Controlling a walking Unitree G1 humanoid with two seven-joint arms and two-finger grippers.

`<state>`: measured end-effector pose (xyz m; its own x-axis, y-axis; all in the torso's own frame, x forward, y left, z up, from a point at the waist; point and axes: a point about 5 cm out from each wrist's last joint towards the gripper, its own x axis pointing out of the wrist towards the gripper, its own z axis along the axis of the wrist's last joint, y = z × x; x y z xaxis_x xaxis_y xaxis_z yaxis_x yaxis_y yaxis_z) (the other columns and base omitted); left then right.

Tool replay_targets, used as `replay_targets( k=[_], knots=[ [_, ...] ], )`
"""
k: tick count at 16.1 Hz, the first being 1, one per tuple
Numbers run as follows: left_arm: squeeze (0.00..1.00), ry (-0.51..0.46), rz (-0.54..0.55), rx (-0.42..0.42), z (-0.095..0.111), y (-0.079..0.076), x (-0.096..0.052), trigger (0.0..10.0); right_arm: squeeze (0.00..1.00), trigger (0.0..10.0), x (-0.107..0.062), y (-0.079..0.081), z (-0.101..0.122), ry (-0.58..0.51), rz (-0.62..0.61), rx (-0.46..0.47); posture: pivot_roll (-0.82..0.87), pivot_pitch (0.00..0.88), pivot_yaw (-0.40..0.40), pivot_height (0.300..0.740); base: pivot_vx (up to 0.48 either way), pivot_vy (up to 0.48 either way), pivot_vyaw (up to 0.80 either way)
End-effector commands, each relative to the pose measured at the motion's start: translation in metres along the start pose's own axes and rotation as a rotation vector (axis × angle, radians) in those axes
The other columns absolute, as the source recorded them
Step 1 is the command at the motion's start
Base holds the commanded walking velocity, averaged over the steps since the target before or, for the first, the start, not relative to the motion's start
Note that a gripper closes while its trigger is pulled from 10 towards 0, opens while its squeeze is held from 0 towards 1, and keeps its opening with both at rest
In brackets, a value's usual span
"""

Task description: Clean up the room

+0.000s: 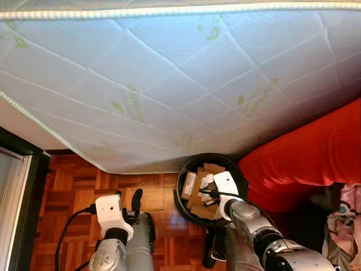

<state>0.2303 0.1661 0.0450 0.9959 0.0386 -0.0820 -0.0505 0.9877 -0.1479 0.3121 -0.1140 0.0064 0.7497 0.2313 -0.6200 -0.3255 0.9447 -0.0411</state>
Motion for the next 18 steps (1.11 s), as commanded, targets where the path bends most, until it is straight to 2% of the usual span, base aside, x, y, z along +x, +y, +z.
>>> replay_targets(
  k=[1, 2, 14, 15, 16, 17, 18],
  knots=[
    [0.0, 0.046, 0.014, -0.002, -0.008, 0.002, -0.008, 10.0, 0.72, 10.0, -0.001, 0.004, -0.018, 0.06, 0.007, 0.009, 0.25, 0.456, -0.034, 0.658, 0.0, 0.0, 0.0],
    [0.0, 0.047, 0.014, -0.002, -0.008, 0.002, -0.009, 10.0, 1.0, 10.0, -0.001, 0.003, -0.017, 0.058, 0.002, 0.01, 0.25, 0.456, -0.034, 0.658, 0.0, 0.0, 0.0],
    [0.0, 0.054, 0.012, -0.001, -0.005, 0.0, -0.007, 10.0, 1.0, 10.0, -0.002, -0.001, -0.02, 0.063, -0.02, 0.01, 0.24, 0.457, -0.034, 0.658, 0.0, 0.0, 0.0],
    [0.0, 0.053, 0.012, -0.002, -0.005, -0.001, -0.007, 10.0, 0.99, 10.0, -0.002, -0.001, -0.017, 0.035, -0.012, 0.03, 0.24, 0.455, -0.035, 0.658, 0.0, 0.0, 0.0],
    [0.0, 0.054, 0.013, -0.002, -0.005, 0.0, -0.006, 10.0, 0.62, 10.0, -0.002, -0.001, -0.014, 0.006, -0.008, 0.057, 0.24, 0.452, -0.035, 0.658, 0.0, 0.0, 0.0],
    [0.0, 0.061, 0.015, -0.002, -0.007, 0.001, -0.006, 10.0, 0.0, 10.0, -0.003, -0.006, -0.007, -0.054, -0.015, 0.115, 0.23, 0.449, -0.036, 0.658, 0.0, 0.0, 0.0],
    [0.0, 0.07, 0.017, 0.001, -0.009, 0.001, -0.005, 10.0, 0.0, 10.0, -0.004, -0.009, -0.007, -0.077, -0.027, 0.141, 0.22, 0.439, -0.037, 0.658, 0.0, 0.0, 0.0]
  ],
)
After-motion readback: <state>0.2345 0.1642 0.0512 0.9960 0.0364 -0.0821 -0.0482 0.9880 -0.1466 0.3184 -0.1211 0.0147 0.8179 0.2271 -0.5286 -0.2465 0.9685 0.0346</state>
